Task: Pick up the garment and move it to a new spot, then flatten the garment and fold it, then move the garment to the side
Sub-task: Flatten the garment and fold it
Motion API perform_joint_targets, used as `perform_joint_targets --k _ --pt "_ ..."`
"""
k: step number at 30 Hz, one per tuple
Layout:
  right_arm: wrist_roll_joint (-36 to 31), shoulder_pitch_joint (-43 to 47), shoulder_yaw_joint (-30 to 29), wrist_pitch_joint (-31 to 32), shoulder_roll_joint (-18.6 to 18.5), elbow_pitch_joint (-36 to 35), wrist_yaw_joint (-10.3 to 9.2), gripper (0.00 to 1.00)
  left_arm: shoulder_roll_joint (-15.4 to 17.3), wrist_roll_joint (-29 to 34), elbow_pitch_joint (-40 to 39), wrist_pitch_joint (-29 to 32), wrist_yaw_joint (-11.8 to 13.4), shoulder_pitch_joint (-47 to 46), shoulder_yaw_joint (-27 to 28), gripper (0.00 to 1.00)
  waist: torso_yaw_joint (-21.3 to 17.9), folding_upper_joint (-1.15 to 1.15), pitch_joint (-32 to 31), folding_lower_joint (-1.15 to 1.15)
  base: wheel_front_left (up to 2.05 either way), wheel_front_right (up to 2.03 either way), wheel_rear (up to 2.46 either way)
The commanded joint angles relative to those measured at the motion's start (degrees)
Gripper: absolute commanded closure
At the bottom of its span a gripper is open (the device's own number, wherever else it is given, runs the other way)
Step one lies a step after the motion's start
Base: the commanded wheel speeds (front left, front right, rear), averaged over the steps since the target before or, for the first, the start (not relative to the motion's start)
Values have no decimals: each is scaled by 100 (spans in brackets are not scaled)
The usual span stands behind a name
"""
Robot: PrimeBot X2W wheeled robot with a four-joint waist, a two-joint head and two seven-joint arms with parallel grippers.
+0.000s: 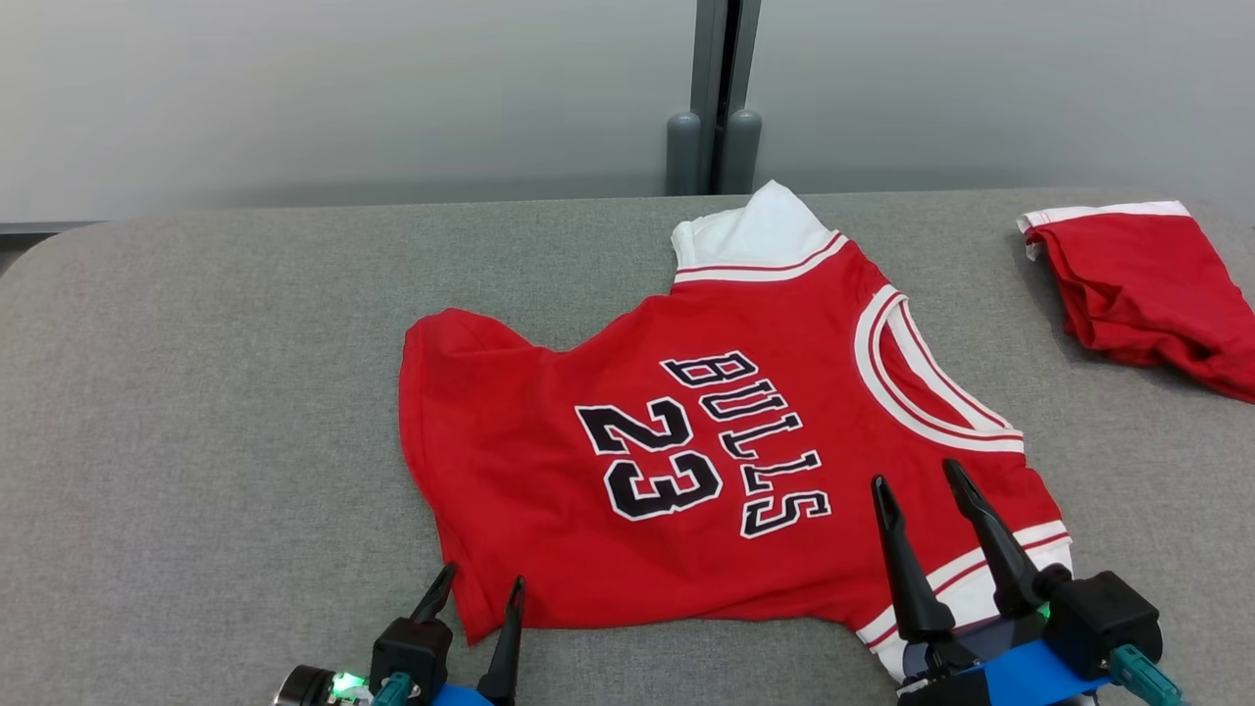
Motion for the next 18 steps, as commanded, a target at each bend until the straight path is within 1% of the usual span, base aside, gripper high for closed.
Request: perform_joint_targets --k 1,7,14,15,16,18 --pt "11 -90 4 -26 -2 14 2 0 1 45 96 -27 67 -139 -21 0 -14 -1 13 0 0 0 0" --pt "20 -128 6 -26 -2 28 2 0 17 118 641 -27 240 -333 -75 0 -54 -1 60 0 0 0 0" --pt "50 -113 22 -26 -3 40 2 0 26 -77 1038 -17 251 -435 83 0 -72 -1 69 0 0 0 0" --pt "58 -111 23 -26 -3 39 2 0 23 -128 1049 -13 223 -441 101 5 -71 -1 66 0 0 0 0" --pt "66 -107 24 -26 -3 38 2 0 21 -181 1045 -13 208 -455 139 35 -69 -1 63 0 0 0 0" --pt "78 -82 12 -26 -3 38 2 0 15 -231 1041 -14 167 -483 164 83 -54 -1 46 0 0 0 0"
